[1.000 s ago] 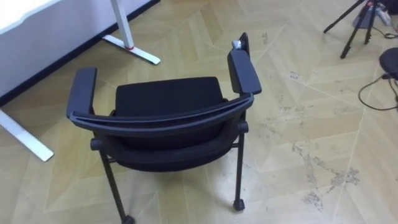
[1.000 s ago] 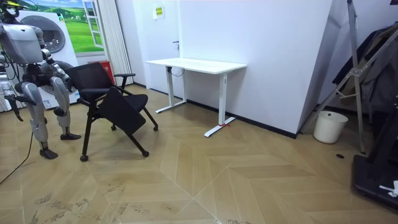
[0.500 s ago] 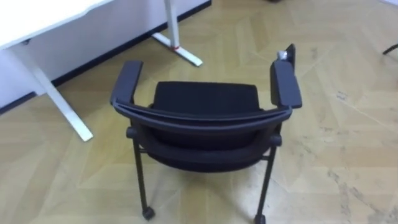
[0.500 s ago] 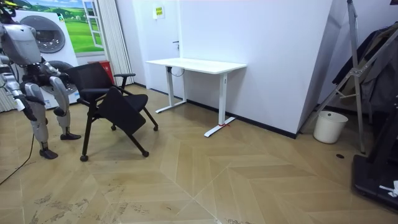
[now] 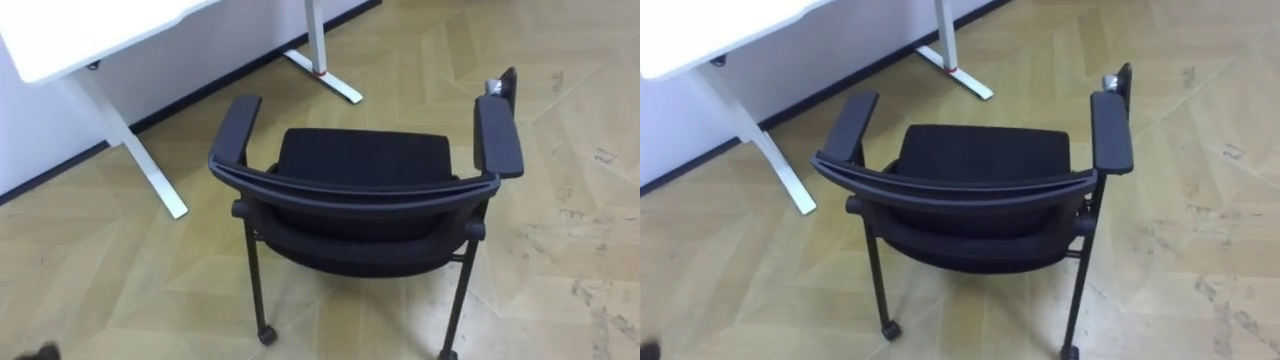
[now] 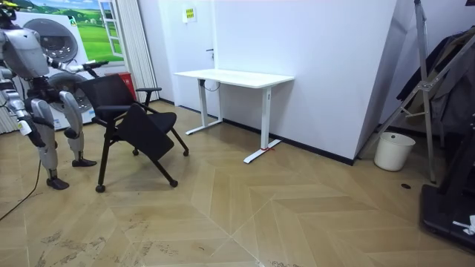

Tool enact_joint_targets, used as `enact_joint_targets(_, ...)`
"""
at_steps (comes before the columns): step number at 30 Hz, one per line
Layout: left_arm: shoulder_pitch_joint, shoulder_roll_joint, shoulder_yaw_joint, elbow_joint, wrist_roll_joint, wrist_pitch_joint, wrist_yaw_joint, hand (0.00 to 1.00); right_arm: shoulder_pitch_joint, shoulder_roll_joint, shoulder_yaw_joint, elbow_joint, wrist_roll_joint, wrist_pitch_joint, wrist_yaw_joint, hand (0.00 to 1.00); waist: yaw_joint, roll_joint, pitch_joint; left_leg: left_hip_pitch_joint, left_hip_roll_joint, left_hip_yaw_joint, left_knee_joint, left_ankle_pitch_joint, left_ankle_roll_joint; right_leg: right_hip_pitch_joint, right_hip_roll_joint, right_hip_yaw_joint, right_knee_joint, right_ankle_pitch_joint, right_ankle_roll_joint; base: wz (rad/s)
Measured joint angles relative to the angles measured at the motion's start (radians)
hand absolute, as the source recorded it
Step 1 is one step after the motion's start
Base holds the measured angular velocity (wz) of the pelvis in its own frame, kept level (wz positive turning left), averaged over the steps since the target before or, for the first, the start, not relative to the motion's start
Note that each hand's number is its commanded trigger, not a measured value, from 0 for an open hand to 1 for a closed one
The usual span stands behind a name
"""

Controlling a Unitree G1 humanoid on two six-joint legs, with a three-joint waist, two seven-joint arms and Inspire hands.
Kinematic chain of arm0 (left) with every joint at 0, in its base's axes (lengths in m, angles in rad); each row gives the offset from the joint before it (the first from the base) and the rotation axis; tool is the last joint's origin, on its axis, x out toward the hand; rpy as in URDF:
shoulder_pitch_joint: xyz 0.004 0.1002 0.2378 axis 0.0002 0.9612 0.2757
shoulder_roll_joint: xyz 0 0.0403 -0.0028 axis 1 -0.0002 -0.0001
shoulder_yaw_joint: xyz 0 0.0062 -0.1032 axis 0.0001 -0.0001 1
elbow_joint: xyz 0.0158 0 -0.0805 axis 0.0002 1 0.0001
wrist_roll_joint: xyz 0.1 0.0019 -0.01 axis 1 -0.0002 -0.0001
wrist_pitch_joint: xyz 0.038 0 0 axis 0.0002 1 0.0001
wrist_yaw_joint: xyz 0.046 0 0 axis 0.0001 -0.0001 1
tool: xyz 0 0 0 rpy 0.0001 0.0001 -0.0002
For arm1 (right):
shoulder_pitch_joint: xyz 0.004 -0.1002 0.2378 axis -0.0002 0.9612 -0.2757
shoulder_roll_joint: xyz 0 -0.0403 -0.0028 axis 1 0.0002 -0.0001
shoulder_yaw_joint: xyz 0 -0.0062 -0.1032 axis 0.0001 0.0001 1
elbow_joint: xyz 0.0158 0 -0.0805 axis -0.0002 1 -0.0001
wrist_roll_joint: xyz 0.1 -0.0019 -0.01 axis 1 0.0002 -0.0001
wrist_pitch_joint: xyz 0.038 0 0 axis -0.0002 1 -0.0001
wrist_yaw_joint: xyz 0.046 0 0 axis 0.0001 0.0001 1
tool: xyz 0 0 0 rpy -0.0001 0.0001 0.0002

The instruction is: Push chair

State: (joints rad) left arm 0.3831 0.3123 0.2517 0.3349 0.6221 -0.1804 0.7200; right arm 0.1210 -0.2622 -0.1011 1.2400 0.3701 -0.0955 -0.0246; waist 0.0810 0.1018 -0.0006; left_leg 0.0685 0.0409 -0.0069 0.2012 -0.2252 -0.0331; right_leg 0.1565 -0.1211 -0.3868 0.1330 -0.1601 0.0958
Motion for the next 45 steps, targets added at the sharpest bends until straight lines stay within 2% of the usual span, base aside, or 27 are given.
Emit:
enact_joint_targets(4, -0.012, 0.002, 0.001, -0.193, 0.079, 0.0, 0.056, 0.0, 0.009, 0.001, -0.01, 0.009, -0.001, 0.0, 0.004, 0.0, -0.029, -0.001, -0.0009, 0.006, 0.0, 0.004, -0.002, 0.0, 0.0, 0.001, 0.0, 0.007, 0.0, -0.001, 0.0, -0.03)
enact_joint_targets(7, -0.029, 0.001, 0.001, -0.256, 0.139, -0.001, 0.061, 0.0, 0.021, 0.004, -0.025, 0.009, 0.008, -0.001, 0.004, 0.0, -0.05, -0.005, -0.0012, 0.008, 0.0, 0.011, -0.003, 0.0, 0.0, 0.0, 0.0, 0.015, 0.0, -0.002, 0.001, -0.07)
enact_joint_targets(10, -0.033, -0.001, -0.027, -0.262, 0.178, 0.01, 0.059, 0.0, 0.029, 0.008, -0.038, 0.015, 0.036, 0.001, 0.005, 0.0, -0.08, -0.012, 0.0004, 0.008, 0.0, 0.013, -0.004, 0.0, 0.0, 0.0, 0.0, 0.02, 0.0, -0.003, 0.002, -0.01)
enact_joint_targets(13, -0.043, -0.015, -0.078, -0.262, 0.244, 0.026, 0.056, 0.0, 0.039, 0.011, -0.037, 0.018, 0.053, 0.001, 0.006, 0.0, -0.094, -0.016, -0.0012, 0.014, 0.0, 0.022, -0.004, 0.0, 0.0, 0.0, -0.001, 0.03, 0.0, -0.003, 0.001, -0.08)
enact_joint_targets(17, -0.073, -0.015, -0.114, -0.264, 0.314, 0.027, 0.053, 0.0, 0.036, 0.014, -0.039, 0.018, 0.053, 0.002, 0.018, 0.0, -0.106, -0.018, -0.0017, 0.02, 0.0, 0.031, -0.004, 0.0, 0.0, 0.0, -0.001, 0.05, 0.0, -0.002, 0.0, -0.08)
enact_joint_targets(22, -0.076, -0.013, -0.15, -0.354, 0.397, 0.027, 0.042, 0.0, 0.035, 0.016, -0.04, 0.024, 0.053, 0.002, 0.045, 0.0, -0.128, -0.022, -0.0023, 0.029, 0.0, 0.04, -0.006, 0.0, 0.0, 0.0, 0.002, 0.082, 0.002, -0.002, 0.0, -0.04)
enact_joint_targets(26, -0.077, -0.013, -0.194, -0.376, 0.416, 0.011, 0.031, 0.0, 0.035, 0.016, -0.04, 0.036, 0.056, 0.001, 0.05, 0.0, -0.135, -0.026, -0.0045, 0.032, 0.0, 0.049, -0.011, 0.0, 0.001, -0.005, 0.002, 0.101, 0.002, -0.002, 0.0, -0.08)
enact_joint_targets(33, -0.077, -0.011, -0.26, -0.369, 0.418, 0.02, 0.008, 0.0, 0.037, 0.024, -0.038, 0.045, 0.074, 0.001, 0.046, 0.0, -0.155, -0.044, -0.0029, 0.028, 0.0, 0.06, -0.013, 0.0, 0.001, -0.014, 0.003, 0.112, 0.002, -0.001, -0.001, -0.03)
enact_joint_targets(40, -0.078, -0.005, -0.305, -0.366, 0.451, 0.027, -0.04, 0.0, 0.044, 0.025, -0.05, 0.045, 0.071, 0.001, 0.027, 0.0, -0.172, -0.025, -0.0068, 0.015, 0.0, 0.064, -0.013, 0.0, 0.001, -0.032, 0.004, 0.127, 0.003, -0.001, -0.002, -0.02)
enact_joint_targets(45, -0.078, 0.0, -0.334, -0.346, 0.462, 0.027, -0.077, 0.0, 0.037, 0.026, -0.05, 0.045, 0.072, 0.0, 0.026, 0.0, -0.186, -0.011, -0.001, 0.014, 0.0, 0.066, -0.013, 0.0, 0.001, -0.034, 0.004, 0.134, 0.003, -0.001, -0.002, 0.0)
